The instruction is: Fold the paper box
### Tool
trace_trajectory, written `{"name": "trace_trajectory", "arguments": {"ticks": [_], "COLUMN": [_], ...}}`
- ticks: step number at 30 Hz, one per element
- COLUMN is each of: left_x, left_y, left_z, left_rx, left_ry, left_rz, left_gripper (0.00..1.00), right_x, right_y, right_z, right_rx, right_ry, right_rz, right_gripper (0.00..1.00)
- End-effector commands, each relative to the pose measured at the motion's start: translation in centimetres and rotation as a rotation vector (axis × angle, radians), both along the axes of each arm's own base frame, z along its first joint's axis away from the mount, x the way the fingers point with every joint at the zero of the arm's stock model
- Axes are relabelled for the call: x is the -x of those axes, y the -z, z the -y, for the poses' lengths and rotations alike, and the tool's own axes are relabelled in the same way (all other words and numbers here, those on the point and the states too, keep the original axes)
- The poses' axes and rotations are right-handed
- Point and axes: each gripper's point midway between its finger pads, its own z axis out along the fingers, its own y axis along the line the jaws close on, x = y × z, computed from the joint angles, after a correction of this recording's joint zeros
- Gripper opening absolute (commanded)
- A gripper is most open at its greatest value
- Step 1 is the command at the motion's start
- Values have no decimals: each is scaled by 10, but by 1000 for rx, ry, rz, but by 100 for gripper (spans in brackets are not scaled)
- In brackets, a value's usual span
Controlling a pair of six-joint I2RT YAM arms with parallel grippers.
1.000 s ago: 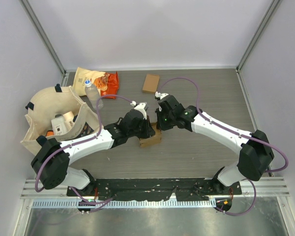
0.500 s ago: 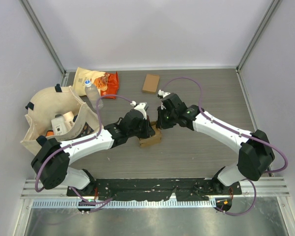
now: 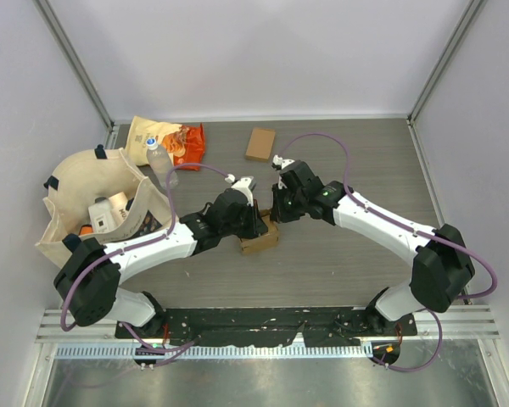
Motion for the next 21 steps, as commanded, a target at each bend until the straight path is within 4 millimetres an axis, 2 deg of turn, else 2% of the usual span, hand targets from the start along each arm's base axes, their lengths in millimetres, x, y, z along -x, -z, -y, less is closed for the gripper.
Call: {"name": "trace_trajectory", "arguments": {"ticks": [1,6,12,15,21], "left_x": [7,8,7,7,7], "left_y": [19,21,21,20,22], "left_z": [-6,-6,-4,-5,-7], "left_rx": [-60,-63,-60,-60,-64], "left_ry": [12,15,14,13,12], "left_rz": [-46,-54,-53,-51,-53], "left_gripper": [0,0,0,0,0], "right_x": [6,3,5,7,5], "right_y": [-6,-12,-31,-33,-36], "right_z": [7,9,-16,-23,-23], "right_rx": [33,43,-116,-161,-174], "right_ry": [-48,-52,-46,-45,-24], "right_rz": [33,55,34,13,18], "right_gripper": [1,1,1,1,1]}}
